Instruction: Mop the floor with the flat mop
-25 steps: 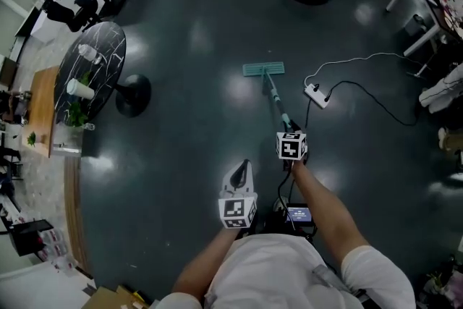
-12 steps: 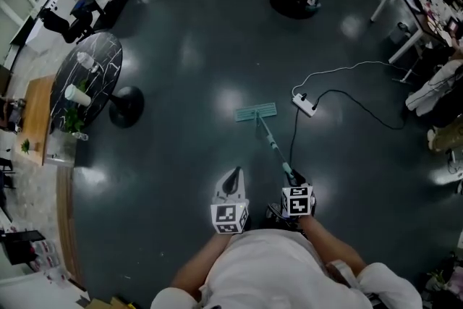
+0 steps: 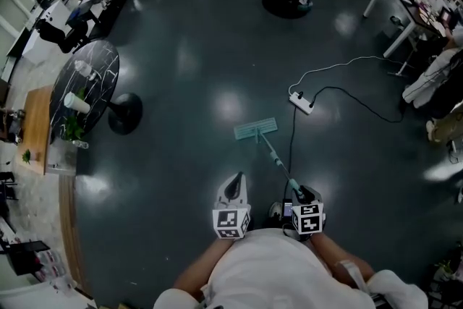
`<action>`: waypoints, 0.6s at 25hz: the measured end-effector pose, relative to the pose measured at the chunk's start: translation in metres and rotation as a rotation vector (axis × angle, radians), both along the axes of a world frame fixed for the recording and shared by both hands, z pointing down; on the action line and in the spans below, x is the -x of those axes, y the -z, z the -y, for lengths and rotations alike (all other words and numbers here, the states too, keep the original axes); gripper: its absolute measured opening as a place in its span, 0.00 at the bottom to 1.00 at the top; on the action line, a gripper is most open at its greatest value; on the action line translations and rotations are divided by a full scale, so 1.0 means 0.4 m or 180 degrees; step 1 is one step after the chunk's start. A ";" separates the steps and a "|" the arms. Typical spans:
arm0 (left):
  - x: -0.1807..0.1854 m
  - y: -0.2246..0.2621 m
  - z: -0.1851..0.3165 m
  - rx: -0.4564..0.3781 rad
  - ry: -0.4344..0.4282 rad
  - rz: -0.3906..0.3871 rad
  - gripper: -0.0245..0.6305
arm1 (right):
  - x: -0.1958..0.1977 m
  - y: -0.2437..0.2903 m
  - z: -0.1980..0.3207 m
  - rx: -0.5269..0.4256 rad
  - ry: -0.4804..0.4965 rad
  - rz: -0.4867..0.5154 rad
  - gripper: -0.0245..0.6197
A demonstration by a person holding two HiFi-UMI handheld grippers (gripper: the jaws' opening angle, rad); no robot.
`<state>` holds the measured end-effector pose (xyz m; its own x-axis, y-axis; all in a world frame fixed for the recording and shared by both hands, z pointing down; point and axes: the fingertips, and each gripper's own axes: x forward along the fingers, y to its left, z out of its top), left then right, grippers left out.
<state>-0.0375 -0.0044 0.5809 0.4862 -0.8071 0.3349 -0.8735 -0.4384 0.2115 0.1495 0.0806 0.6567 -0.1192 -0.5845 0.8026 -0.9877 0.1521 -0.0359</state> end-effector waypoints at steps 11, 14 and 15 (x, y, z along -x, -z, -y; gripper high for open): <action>-0.004 -0.001 0.008 0.0025 0.0014 0.0018 0.04 | 0.006 -0.039 0.045 -0.0080 0.0009 -0.0011 0.21; -0.001 -0.006 0.016 0.0035 0.0037 0.0021 0.04 | 0.025 -0.056 0.108 -0.0192 0.0013 0.0022 0.21; 0.001 -0.008 0.022 0.0033 0.0046 0.0026 0.04 | 0.032 -0.059 0.138 -0.0242 0.0010 0.0036 0.21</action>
<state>-0.0379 -0.0133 0.5841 0.4716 -0.8106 0.3471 -0.8815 -0.4234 0.2088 0.1366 0.0255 0.6803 -0.1300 -0.6433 0.7544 -0.9868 0.1579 -0.0354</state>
